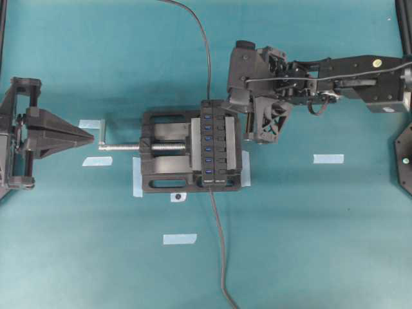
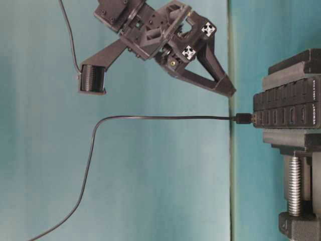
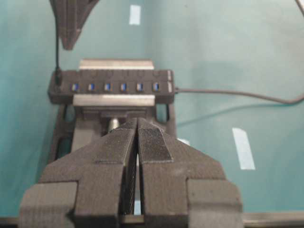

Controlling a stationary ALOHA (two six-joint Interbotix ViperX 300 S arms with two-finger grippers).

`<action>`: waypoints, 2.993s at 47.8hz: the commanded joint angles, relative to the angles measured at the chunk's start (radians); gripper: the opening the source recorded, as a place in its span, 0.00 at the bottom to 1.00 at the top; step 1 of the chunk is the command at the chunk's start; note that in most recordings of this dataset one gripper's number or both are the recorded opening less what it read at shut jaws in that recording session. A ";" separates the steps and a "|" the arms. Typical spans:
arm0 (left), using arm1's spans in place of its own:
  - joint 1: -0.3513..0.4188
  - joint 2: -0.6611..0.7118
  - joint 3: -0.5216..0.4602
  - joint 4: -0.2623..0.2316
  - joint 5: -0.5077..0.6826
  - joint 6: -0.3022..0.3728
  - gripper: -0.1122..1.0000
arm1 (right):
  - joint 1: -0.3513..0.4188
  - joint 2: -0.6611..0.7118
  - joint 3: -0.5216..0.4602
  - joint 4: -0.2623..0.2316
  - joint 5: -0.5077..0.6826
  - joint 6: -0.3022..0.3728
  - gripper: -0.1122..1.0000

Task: Insert the USB into the second port from the front of the fixed hub.
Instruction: 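Move the right gripper over the hub toward the USB plug, then close the right gripper on the black USB cable near the plug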

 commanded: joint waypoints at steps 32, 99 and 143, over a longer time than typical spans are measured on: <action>0.002 0.003 -0.014 0.002 -0.005 -0.002 0.10 | -0.002 -0.006 -0.038 0.002 -0.011 -0.006 0.53; 0.000 -0.025 -0.008 0.002 -0.005 -0.025 0.10 | 0.000 0.100 -0.126 0.002 -0.031 -0.006 0.67; 0.002 -0.025 -0.008 0.002 -0.005 -0.025 0.10 | 0.008 0.081 -0.127 0.003 -0.025 -0.003 0.16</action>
